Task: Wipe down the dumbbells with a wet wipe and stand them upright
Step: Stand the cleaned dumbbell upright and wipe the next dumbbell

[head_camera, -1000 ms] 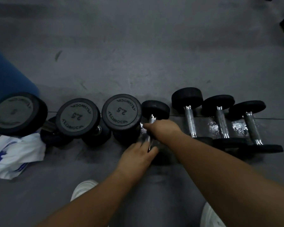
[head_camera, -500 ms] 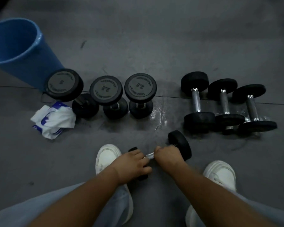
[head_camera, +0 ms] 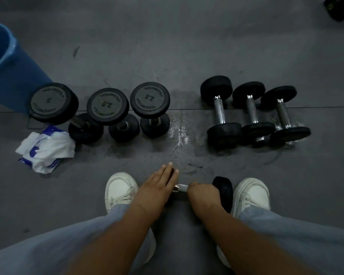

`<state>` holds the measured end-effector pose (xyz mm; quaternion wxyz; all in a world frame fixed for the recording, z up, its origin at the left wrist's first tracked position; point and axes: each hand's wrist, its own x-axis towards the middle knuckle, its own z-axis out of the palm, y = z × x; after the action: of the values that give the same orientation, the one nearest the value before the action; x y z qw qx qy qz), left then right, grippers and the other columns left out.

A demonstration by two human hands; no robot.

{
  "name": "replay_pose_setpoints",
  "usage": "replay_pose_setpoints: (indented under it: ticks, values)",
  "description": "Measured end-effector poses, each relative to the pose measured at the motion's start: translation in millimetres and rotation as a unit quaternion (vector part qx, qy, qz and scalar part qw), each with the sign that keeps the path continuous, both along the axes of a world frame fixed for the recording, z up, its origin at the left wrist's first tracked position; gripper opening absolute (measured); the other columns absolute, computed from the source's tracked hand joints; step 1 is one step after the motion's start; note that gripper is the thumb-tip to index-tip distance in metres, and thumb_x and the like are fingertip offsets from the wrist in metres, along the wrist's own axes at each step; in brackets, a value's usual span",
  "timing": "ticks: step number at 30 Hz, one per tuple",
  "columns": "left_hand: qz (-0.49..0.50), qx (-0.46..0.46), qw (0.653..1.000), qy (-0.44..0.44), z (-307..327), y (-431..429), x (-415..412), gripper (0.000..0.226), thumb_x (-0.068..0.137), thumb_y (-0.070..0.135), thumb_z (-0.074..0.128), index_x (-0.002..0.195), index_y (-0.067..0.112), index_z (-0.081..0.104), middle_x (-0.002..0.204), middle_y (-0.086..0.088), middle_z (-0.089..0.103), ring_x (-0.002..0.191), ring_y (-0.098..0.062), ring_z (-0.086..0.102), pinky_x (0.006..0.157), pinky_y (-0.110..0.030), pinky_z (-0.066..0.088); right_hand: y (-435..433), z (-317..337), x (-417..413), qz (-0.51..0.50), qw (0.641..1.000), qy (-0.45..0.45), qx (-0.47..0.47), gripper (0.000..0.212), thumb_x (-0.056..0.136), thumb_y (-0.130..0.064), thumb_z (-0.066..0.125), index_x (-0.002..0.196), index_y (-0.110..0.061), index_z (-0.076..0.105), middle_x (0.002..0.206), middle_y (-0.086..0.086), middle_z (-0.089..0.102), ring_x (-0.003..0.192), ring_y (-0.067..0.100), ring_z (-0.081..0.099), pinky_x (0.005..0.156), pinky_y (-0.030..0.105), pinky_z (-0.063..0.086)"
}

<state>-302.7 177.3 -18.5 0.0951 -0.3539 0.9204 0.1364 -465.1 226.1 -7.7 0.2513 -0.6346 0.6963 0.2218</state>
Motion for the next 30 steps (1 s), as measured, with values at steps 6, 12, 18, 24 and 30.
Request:
replay_pose_setpoints:
  ticks: [6,12,18,24,30]
  values:
    - [0.097,0.099,0.99,0.004,3.4,4.4,0.0,0.102,0.078,0.016,0.069,0.157,0.013,0.004,0.165,-0.006,0.005,0.149,-0.023,0.018,0.12,-0.028,0.012,14.3,-3.3,14.4,-0.331,0.929,-0.145,-0.083,0.021,0.086,-0.015,0.055,0.106,-0.014,0.049,0.106,0.009,0.059,0.099,0.029,0.06,0.081,0.031,0.045]
    - [0.101,0.092,0.991,0.004,-8.3,8.0,4.4,0.101,0.08,0.027,0.071,0.158,0.016,0.008,0.165,-0.005,0.01,0.149,-0.025,0.023,0.119,-0.033,0.019,26.4,9.4,43.1,-0.532,0.747,-0.355,-0.181,0.022,0.086,0.007,0.046,0.093,-0.013,0.049,0.077,0.004,0.055,0.073,0.021,0.055,0.057,0.018,0.04]
    - [0.114,0.075,0.991,-0.01,-10.4,9.2,3.5,0.094,0.09,0.027,0.061,0.157,0.021,-0.004,0.165,0.002,-0.003,0.151,-0.02,0.01,0.12,-0.037,0.018,22.8,-13.9,40.6,-0.3,0.899,-0.176,-0.267,0.023,0.083,-0.013,0.06,0.099,-0.027,0.067,0.091,-0.005,0.068,0.09,0.019,0.06,0.08,0.037,0.047]
    - [0.125,0.087,0.988,0.015,-13.4,4.1,1.1,0.087,0.091,0.033,0.058,0.157,0.024,0.003,0.165,0.005,0.004,0.15,-0.017,0.017,0.118,-0.038,0.023,35.4,-38.4,51.1,-0.105,0.977,-0.088,-0.164,0.06,0.077,-0.023,0.039,0.133,-0.011,0.057,0.14,0.007,0.054,0.13,0.023,0.05,0.105,0.047,0.024]
    - [0.117,0.105,0.988,0.003,-8.5,-3.9,-1.6,0.089,0.089,0.037,0.059,0.157,0.025,0.002,0.165,0.005,0.002,0.15,-0.016,0.016,0.118,-0.04,0.023,33.5,-38.0,55.2,-0.124,0.974,-0.082,-0.173,0.067,0.074,-0.025,0.039,0.138,-0.009,0.051,0.146,0.008,0.047,0.134,0.025,0.045,0.108,0.049,0.022]
